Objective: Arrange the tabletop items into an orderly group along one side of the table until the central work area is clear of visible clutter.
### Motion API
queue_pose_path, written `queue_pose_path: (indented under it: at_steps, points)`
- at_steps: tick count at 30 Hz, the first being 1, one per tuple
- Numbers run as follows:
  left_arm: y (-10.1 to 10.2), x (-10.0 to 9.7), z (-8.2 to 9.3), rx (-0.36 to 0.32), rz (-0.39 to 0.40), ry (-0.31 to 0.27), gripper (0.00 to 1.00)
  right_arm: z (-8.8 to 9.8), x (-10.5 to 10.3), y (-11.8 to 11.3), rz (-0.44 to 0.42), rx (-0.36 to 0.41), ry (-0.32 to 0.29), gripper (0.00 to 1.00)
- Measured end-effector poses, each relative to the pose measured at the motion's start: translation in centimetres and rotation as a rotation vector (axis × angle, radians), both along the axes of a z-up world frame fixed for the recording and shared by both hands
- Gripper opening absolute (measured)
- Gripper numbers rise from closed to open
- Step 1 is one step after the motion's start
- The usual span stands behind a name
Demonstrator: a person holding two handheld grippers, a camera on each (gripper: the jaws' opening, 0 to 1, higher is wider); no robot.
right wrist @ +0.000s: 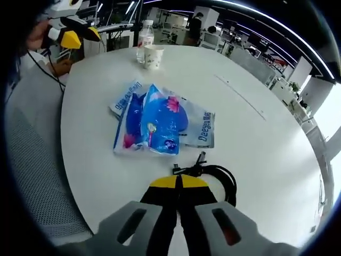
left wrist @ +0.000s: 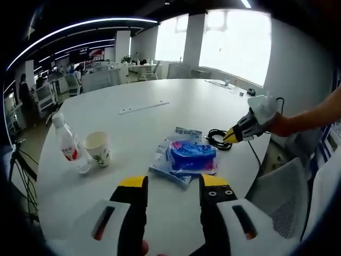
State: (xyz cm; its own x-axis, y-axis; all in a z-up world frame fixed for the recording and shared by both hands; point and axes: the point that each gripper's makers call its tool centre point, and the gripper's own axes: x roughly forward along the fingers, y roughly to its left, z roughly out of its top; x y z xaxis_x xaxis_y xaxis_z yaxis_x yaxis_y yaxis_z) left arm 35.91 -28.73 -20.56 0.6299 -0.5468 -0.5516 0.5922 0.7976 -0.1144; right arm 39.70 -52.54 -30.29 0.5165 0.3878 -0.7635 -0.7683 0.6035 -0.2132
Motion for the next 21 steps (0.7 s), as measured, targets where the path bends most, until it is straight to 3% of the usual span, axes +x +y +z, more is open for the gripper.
queue_pose_path:
  at_steps: [21]
  points:
    - [-1.1, 1.8, -0.4, 0.001, -0.051, -0.001, 0.37, 1.0, -1.2, -0.4, -0.071, 0.031, -0.006, 0.00]
